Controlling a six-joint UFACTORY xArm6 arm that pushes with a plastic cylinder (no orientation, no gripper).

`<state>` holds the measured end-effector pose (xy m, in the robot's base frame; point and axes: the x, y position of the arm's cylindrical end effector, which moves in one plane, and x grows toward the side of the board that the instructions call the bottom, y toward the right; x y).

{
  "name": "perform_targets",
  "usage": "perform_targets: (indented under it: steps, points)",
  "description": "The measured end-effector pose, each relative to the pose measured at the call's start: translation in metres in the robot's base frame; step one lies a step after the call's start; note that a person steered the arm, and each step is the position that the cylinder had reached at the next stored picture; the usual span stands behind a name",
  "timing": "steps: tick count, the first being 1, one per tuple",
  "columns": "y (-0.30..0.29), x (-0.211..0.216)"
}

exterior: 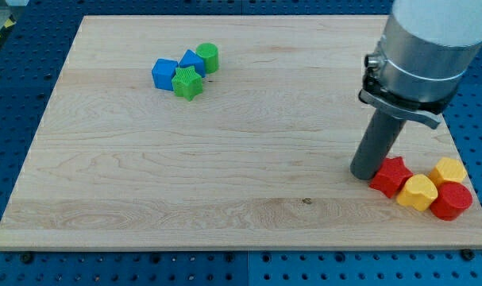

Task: Move green star along with blue cube towards center right

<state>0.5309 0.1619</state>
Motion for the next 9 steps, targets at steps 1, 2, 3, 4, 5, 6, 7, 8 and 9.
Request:
perform_targets:
  steps: [1, 2, 3, 4, 5, 6, 7, 8, 9]
  points:
    - [0.013, 0.004]
    - [0.008, 0.006]
    - [-0.033, -0.021]
    - [-0.107, -0.040]
    - [-0.199, -0.067]
    - [-0.301, -0.103]
    - [-0.404, -0.149]
    - [-0.398, -0.185]
    - [-0.357, -0.197]
